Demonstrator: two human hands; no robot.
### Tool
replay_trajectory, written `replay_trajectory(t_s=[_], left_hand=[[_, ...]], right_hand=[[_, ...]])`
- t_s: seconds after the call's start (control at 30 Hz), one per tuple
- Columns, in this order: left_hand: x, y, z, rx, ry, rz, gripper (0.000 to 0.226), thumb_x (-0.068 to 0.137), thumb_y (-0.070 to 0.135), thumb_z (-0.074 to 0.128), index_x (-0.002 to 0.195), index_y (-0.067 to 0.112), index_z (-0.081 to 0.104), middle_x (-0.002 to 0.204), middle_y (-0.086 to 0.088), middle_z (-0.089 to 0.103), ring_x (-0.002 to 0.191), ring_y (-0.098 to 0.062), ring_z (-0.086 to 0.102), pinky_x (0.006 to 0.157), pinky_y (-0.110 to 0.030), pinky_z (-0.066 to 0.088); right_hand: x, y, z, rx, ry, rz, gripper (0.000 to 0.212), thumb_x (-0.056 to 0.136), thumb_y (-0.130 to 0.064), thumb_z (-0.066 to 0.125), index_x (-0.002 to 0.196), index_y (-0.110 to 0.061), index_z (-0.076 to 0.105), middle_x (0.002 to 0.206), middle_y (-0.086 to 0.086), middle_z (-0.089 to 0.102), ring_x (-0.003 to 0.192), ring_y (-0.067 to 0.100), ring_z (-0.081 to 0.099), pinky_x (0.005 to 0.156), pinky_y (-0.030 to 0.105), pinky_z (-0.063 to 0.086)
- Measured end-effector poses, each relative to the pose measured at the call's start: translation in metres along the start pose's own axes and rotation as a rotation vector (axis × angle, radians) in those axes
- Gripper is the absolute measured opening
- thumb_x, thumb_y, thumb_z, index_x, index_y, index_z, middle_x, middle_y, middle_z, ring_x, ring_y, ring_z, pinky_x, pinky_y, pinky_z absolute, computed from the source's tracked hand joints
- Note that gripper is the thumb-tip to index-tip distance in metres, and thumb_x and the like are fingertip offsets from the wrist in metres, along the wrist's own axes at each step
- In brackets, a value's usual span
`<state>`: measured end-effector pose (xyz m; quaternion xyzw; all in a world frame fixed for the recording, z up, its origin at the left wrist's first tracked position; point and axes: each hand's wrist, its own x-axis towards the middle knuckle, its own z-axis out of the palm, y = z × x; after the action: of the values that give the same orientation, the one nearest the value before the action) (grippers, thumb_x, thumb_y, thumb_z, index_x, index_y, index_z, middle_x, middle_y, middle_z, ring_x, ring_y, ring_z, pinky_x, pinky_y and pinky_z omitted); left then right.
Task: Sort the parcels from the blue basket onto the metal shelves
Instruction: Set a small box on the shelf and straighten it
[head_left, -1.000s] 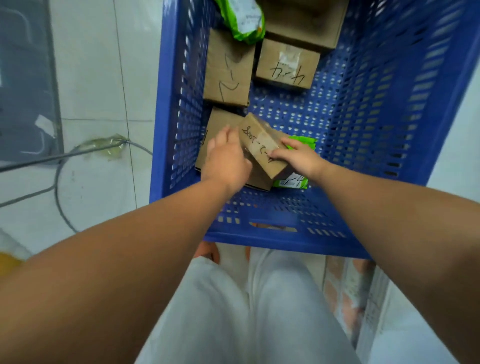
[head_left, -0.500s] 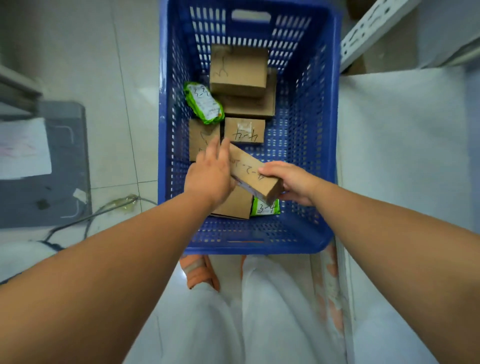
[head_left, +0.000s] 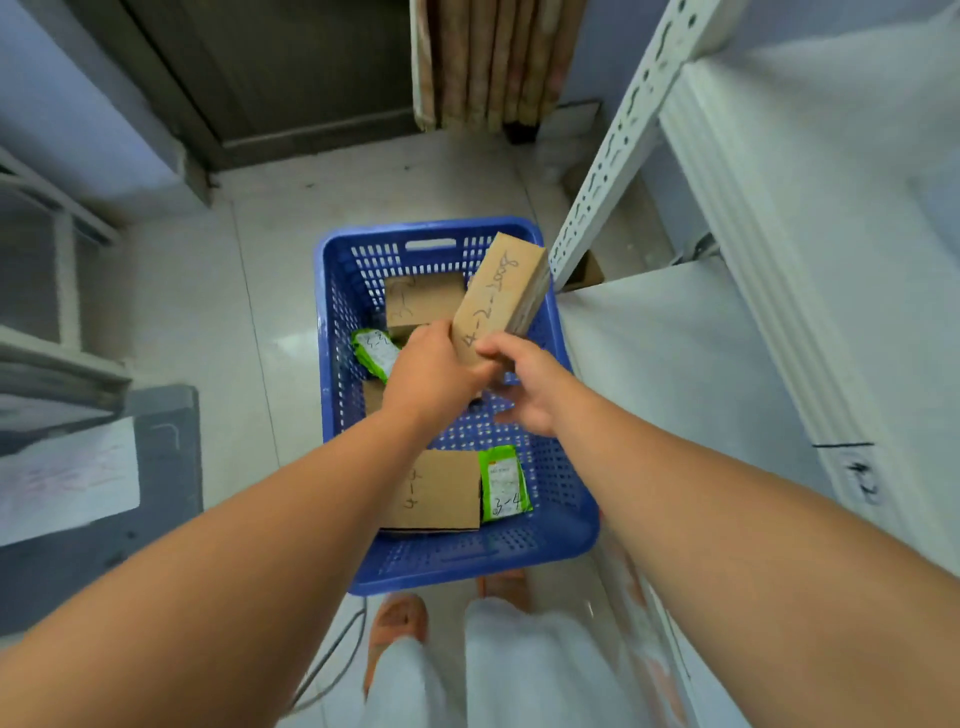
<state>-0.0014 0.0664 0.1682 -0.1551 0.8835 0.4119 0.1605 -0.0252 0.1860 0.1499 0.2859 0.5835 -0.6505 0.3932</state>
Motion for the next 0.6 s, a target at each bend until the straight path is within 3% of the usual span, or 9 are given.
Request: replay_trajectory(t_s=[0.1,0.17,0.27,0.33,0.43,0.53,0.6], left_hand=[[-0.017,0.031,-0.031,0.061,0.011,0.102,0.041,0.07,0.032,0.076,0.106,0.02,0.061,0.095,0.004,0.064,0.081,-0.013,0.062,0.072,-0.036,0.056],[-0.031,0.051,-0.055,0.168,0.029,0.2,0.039,0.069,0.035,0.075,0.101,0.022,0.059,0.093,0.004,0.062,0.082,-0.015,0.06,0.074,-0.038,0.055],[-0.054,0.08,-0.094,0.323,0.079,0.356,0.049,0.071,0.035,0.073,0.114,0.019,0.056,0.104,0.0,0.058,0.096,-0.02,0.054,0.086,-0.033,0.047],[-0.071,0.102,-0.119,0.386,0.064,0.458,0.056,0.074,0.026,0.072,0.124,0.017,0.051,0.115,-0.003,0.055,0.105,-0.023,0.049,0.091,-0.033,0.041],[-0.102,0.139,-0.152,0.437,0.012,0.575,0.058,0.076,0.022,0.071,0.129,0.018,0.047,0.123,-0.003,0.051,0.111,-0.023,0.046,0.093,-0.031,0.04],[-0.12,0.17,-0.166,0.426,-0.011,0.632,0.058,0.077,0.022,0.071,0.13,0.017,0.048,0.124,-0.003,0.051,0.114,-0.023,0.046,0.097,-0.032,0.041],[-0.145,0.195,-0.172,0.45,-0.052,0.713,0.06,0.076,0.023,0.073,0.131,0.016,0.048,0.126,-0.003,0.052,0.114,-0.023,0.048,0.099,-0.035,0.044]], right_hand=[[-0.037,-0.017,0.002,-0.068,0.003,-0.045,0.074,0.071,-0.04,0.075,0.137,-0.026,0.044,0.12,-0.007,0.059,0.115,0.014,0.047,0.106,0.053,0.028],[-0.064,-0.027,0.006,-0.066,0.063,-0.157,0.104,0.051,-0.049,0.084,0.14,-0.036,0.031,0.135,-0.006,0.054,0.13,0.021,0.043,0.109,0.054,0.027],[-0.116,-0.045,0.011,-0.031,0.231,-0.381,0.127,0.05,-0.054,0.085,0.146,-0.045,0.003,0.147,-0.001,0.041,0.133,0.021,0.041,0.111,0.052,0.031],[-0.156,-0.062,0.01,-0.033,0.331,-0.525,0.121,0.066,-0.049,0.081,0.149,-0.041,-0.006,0.154,0.002,0.028,0.136,0.018,0.036,0.113,0.045,0.029],[-0.224,-0.081,-0.002,-0.187,0.529,-0.691,0.089,0.085,-0.028,0.069,0.152,-0.033,0.009,0.152,0.007,0.024,0.135,0.022,0.034,0.104,0.029,0.029],[-0.272,-0.096,-0.013,-0.531,0.608,-0.752,0.079,0.083,-0.01,0.064,0.149,-0.023,0.024,0.144,0.007,0.03,0.13,0.017,0.036,0.101,0.023,0.032],[-0.316,-0.094,-0.021,-0.75,0.707,-0.76,0.088,0.079,-0.013,0.065,0.151,-0.024,0.016,0.149,0.007,0.025,0.135,0.022,0.031,0.109,0.031,0.031]])
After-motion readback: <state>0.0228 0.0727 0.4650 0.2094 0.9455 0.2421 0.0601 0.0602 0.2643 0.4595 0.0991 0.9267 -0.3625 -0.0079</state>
